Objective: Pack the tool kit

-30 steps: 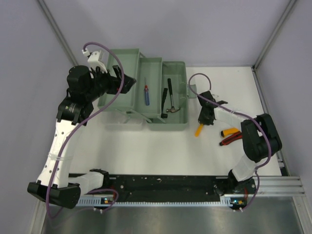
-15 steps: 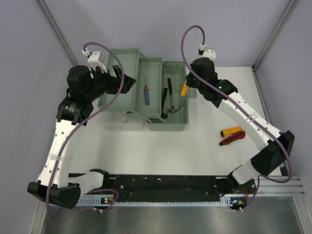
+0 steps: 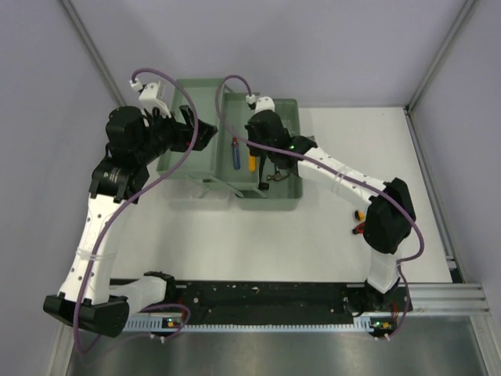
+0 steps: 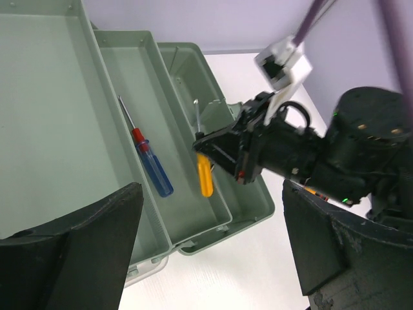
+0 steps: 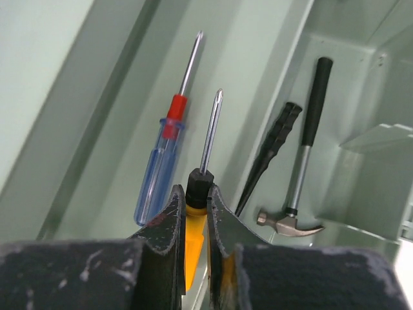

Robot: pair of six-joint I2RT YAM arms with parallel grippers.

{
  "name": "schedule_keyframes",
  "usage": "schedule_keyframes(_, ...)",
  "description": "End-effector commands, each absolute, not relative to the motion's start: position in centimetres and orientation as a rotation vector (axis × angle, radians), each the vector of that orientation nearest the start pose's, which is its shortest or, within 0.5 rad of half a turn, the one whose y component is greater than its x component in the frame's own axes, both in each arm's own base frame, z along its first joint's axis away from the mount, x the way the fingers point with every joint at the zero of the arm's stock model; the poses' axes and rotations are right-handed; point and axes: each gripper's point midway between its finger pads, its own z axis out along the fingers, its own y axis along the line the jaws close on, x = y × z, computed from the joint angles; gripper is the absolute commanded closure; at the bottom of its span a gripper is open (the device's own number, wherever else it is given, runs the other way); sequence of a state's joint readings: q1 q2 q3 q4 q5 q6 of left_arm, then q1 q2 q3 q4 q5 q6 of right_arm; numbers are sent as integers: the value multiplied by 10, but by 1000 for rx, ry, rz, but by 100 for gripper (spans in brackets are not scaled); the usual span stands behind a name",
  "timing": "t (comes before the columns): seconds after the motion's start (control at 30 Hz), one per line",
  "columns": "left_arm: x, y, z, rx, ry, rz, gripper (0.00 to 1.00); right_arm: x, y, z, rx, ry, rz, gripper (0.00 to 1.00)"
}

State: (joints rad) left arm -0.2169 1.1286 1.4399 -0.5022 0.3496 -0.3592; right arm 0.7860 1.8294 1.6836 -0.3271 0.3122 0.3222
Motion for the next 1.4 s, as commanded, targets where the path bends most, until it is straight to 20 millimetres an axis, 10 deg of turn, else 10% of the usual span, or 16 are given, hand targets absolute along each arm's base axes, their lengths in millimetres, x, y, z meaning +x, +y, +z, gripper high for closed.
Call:
schedule_keyframes(0.0, 315, -144, 414, 146, 1757, -710, 8, 416, 379, 280, -292, 1910, 443, 100)
schedule_keyframes(0.37, 313, -140, 427, 151, 1735, -681, 8, 430, 383, 249, -330, 1949, 312, 76)
schedule_keyframes(0.77, 308, -133, 440, 162, 1708, -639, 8, 425, 350, 318, -230, 1860, 289, 59)
schedule_keyframes(0.93, 308, -139, 438, 181, 1709, -667, 8, 424, 289, 326, -88, 1911, 250, 56)
schedule_keyframes(1.13, 301, -151, 445, 239, 1687, -745, 7, 399, 159, 325, 164, 1914, 76, 52)
schedule_keyframes(1.27, 301, -155, 446, 243, 1680, -773, 7, 369, 76, 289, 439, 1954, 19, 37)
schedule_keyframes(1.37, 303, -156, 443, 238, 1684, -782, 7, 340, 31, 225, 662, 2053, -10, 28)
